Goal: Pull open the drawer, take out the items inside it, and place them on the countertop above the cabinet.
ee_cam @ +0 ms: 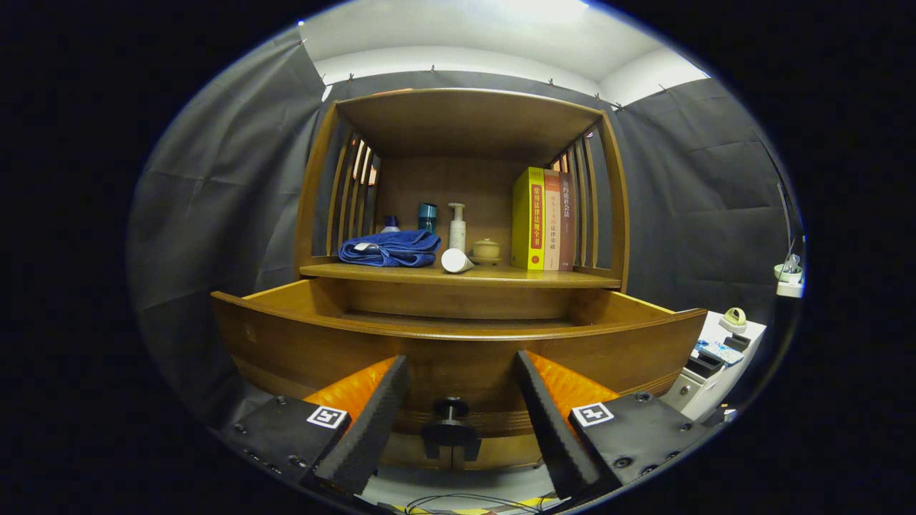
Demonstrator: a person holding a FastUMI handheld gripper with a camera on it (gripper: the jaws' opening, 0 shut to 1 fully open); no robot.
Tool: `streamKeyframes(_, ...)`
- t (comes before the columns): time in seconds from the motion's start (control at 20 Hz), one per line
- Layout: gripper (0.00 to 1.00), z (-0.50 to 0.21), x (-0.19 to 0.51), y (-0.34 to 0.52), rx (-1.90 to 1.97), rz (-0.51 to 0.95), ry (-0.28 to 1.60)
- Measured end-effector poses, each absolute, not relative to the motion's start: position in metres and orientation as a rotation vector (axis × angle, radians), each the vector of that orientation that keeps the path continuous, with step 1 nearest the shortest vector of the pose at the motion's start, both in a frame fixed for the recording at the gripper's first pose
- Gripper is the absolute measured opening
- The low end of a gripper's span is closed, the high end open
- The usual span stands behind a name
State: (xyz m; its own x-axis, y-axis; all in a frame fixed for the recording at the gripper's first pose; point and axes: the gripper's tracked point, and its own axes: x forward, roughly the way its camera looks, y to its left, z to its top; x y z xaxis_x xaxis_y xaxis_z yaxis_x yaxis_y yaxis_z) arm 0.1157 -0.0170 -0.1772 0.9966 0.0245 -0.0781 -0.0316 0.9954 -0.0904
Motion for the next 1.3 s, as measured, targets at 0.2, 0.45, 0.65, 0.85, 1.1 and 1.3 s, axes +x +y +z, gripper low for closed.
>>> streamKeyframes(0.2, 0.99, -0.173, 0.144, -0.015, -0.096, 0.030, 0.066)
streamKeyframes(0.45, 0.99, -0.177, 0.183, -0.015, -0.080, 0.024, 0.090)
streamKeyframes(0.65, 0.99, -0.184, 0.214, -0.014, -0.087, 0.019, 0.101)
streamKeyframes(0.85, 0.99, -0.190, 0.240, -0.013, -0.082, 0.013, 0.115)
streamKeyframes(1.1, 0.99, -0.195, 0.257, -0.013, -0.083, 0.009, 0.124)
streamKeyframes(1.3, 0.99, -0.197, 0.267, -0.010, -0.082, 0.005, 0.135)
